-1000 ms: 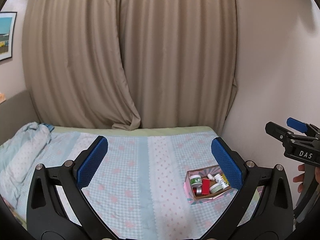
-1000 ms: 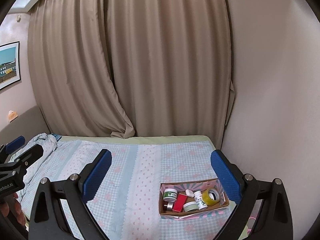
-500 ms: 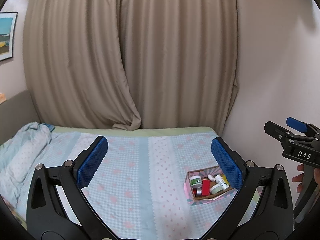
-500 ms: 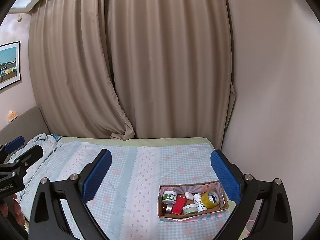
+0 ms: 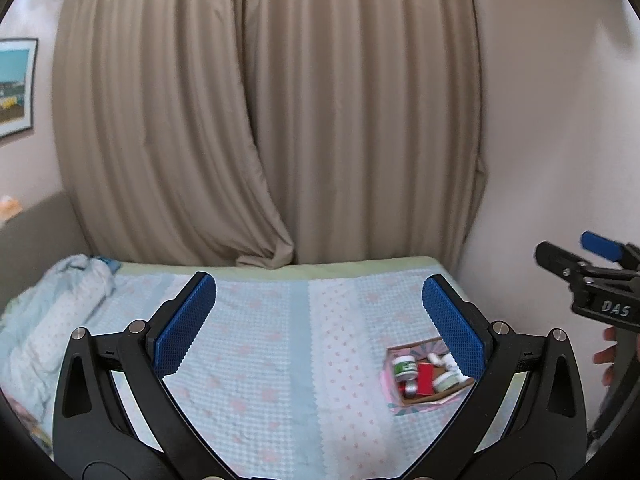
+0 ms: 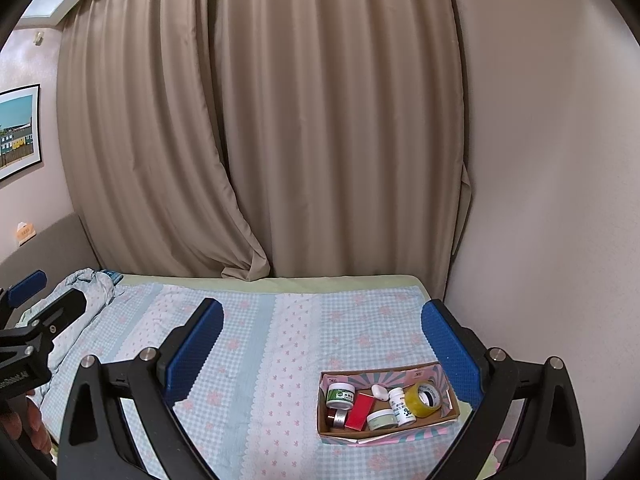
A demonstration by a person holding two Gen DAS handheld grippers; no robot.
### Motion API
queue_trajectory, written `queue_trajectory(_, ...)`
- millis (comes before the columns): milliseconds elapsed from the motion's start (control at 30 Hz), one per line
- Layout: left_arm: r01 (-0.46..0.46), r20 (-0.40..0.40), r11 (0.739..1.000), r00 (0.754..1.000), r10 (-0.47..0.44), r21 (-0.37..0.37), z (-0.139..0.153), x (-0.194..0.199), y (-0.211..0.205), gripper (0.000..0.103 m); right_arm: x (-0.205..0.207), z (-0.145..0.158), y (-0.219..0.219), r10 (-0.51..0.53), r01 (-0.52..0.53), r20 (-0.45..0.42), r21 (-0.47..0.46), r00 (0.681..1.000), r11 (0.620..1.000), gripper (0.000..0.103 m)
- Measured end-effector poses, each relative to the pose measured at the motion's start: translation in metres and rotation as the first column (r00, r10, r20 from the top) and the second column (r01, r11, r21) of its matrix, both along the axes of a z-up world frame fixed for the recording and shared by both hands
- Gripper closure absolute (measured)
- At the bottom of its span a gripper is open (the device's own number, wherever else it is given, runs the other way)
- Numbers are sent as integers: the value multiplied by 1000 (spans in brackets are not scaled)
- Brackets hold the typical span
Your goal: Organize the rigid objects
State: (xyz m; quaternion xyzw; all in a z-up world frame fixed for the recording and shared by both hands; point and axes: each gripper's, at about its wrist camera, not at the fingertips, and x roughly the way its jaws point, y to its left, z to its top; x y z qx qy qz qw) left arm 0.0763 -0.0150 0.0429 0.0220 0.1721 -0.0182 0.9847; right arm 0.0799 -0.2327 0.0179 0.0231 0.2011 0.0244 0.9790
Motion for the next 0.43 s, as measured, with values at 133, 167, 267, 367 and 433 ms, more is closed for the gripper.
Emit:
queue_trajectory(133,-30,23,1000,999,30,3,0,-1,2,0,0,0,0,0,0,0,0,1000,1000,4)
queue_trajectory(167,-35,26,999,999,35,1,0,-1,3,0,1,0,0,0,0,0,0,1000,1000,4)
queue_trajectory(267,-32,38,999,999,32,-1,0,-2,6,0,0,0,0,0,0,0,0,1000,1000,4)
queue_trajectory(367,-24,40,1000,999,24,-9,-1,0,9,0,3,0,0,-3,3,-7,1,1000,1000,4)
queue_trajectory(433,-22,32,1000,999,22,-18,-3,3,13,0,7,0,1,-5,5,-15,-1,1000,1000,4)
